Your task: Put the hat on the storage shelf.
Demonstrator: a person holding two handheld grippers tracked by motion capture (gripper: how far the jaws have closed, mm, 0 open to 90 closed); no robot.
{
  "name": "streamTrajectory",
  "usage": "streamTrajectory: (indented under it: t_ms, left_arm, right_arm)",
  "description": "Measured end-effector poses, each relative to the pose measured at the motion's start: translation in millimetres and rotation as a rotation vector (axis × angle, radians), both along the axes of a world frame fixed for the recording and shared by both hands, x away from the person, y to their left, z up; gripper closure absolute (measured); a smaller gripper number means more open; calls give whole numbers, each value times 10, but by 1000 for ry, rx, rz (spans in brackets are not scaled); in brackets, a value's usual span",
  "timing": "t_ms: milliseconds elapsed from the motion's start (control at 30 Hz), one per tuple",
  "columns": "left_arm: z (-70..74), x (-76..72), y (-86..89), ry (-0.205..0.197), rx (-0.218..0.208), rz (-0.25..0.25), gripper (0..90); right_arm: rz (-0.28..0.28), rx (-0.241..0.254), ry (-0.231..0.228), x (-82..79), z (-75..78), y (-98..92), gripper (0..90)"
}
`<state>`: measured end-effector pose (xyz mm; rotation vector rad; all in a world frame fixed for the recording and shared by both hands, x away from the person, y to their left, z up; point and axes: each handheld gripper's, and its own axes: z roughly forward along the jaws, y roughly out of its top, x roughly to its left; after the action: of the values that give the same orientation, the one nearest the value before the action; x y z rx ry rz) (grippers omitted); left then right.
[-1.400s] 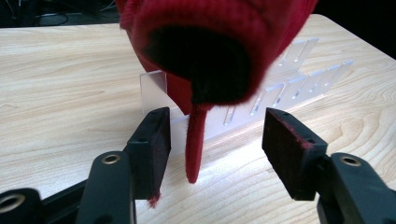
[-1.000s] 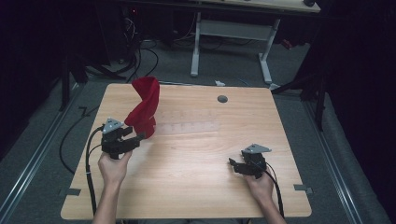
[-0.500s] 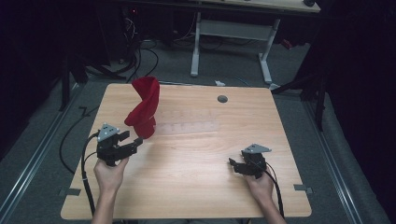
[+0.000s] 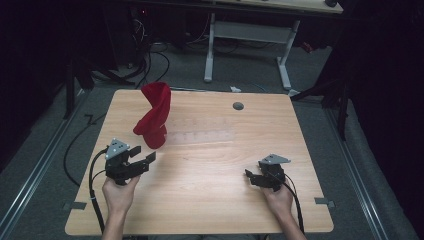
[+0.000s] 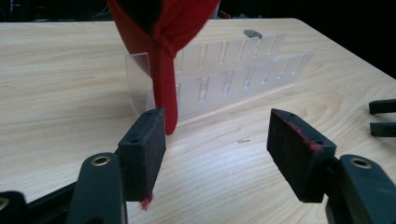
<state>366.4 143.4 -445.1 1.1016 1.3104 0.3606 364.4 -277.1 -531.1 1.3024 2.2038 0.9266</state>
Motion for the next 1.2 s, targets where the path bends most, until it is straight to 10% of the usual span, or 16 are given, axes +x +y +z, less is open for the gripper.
streamTrajectory:
  t_ms: [1200]
  left_arm:
    - [-385,-164,-617,67,43,-128,357]
  right_arm:
    - [1,0,-1,1,0,-1,330]
